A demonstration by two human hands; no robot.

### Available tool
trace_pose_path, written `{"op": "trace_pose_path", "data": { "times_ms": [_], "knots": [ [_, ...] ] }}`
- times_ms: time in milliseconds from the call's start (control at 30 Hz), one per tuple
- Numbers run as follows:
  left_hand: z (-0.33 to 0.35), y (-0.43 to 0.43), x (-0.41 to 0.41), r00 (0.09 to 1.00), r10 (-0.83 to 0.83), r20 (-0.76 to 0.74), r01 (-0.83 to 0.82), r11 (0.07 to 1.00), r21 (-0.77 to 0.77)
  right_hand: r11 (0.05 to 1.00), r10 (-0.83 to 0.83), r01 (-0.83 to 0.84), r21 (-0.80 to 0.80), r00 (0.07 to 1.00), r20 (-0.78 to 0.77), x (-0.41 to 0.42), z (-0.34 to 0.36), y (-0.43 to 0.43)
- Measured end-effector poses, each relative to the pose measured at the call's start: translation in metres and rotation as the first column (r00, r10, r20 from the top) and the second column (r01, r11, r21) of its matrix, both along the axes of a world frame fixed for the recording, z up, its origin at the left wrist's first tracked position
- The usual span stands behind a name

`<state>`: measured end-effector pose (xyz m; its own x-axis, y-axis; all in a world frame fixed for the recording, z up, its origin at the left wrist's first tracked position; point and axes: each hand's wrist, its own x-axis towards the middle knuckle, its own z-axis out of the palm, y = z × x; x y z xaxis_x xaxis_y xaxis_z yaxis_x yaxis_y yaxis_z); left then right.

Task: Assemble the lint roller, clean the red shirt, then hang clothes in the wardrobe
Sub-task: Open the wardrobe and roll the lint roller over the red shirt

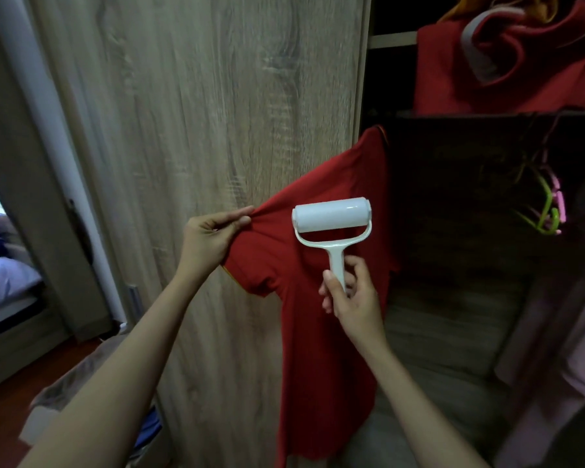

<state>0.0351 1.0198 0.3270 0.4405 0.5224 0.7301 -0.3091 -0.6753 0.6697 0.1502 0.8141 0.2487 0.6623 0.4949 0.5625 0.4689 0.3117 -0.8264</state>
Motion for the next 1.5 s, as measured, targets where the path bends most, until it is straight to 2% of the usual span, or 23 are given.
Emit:
{"op": "trace_pose_path", "data": {
  "times_ms": [133, 233, 333, 467, 567, 633, 800, 1033, 1167, 1233, 1400, 1500],
  "knots": [
    [0.002, -0.001, 0.000, 1.000, -0.003, -0.003, 0.003, 1.000, -0.009, 0.957, 0.290, -0.281, 0.073, 0.939, -0.187, 0.002, 0.005, -0.005],
    [0.002, -0.001, -0.001, 1.000, -0.014, -0.002, 0.013, 1.000, -0.009, 0.889, 0.456, -0.441, 0.126, 0.822, -0.340, 0.006, 0.008, -0.007],
    [0.003, -0.001, -0.002, 1.000, -0.019, -0.011, 0.019, 1.000, -0.009, 0.828, 0.553, -0.533, 0.176, 0.720, -0.419, 0.009, 0.011, -0.006],
    [0.005, 0.000, -0.004, 1.000, -0.008, -0.016, 0.008, 1.000, 0.017, 0.679, 0.716, -0.671, 0.299, 0.514, -0.472, 0.011, 0.019, 0.002],
    [0.005, 0.002, -0.005, 1.000, -0.008, -0.019, 0.008, 1.000, 0.027, 0.493, 0.845, -0.756, 0.431, 0.299, -0.443, 0.015, 0.022, 0.014],
    [0.006, 0.004, -0.005, 1.000, -0.008, -0.019, 0.009, 1.000, 0.029, 0.436, 0.872, -0.771, 0.464, 0.235, -0.430, 0.018, 0.016, 0.021],
    [0.006, 0.003, -0.005, 1.000, -0.004, -0.029, 0.005, 1.000, 0.029, 0.427, 0.860, -0.764, 0.484, 0.178, -0.479, 0.013, -0.018, 0.024],
    [0.006, -0.001, -0.006, 0.999, 0.029, -0.014, -0.028, 0.998, 0.052, 0.460, 0.856, -0.784, 0.418, 0.265, -0.445, 0.025, 0.014, 0.037],
    [0.006, 0.001, -0.010, 0.998, 0.068, -0.013, -0.067, 0.994, 0.083, 0.471, 0.816, -0.769, 0.432, 0.195, -0.543, 0.017, -0.044, 0.028],
    [0.005, -0.001, -0.011, 0.997, 0.079, -0.002, -0.078, 0.994, 0.081, 0.488, 0.800, -0.761, 0.428, 0.194, -0.568, 0.012, -0.053, 0.023],
    [0.006, -0.005, -0.009, 0.993, 0.108, 0.053, -0.113, 0.990, 0.086, 0.459, 0.848, -0.783, 0.419, 0.247, -0.469, 0.020, 0.009, 0.037],
    [0.007, -0.005, -0.009, 0.989, 0.144, 0.041, -0.148, 0.982, 0.117, 0.471, 0.838, -0.782, 0.408, 0.251, -0.485, 0.024, 0.002, 0.039]
  ]
}}
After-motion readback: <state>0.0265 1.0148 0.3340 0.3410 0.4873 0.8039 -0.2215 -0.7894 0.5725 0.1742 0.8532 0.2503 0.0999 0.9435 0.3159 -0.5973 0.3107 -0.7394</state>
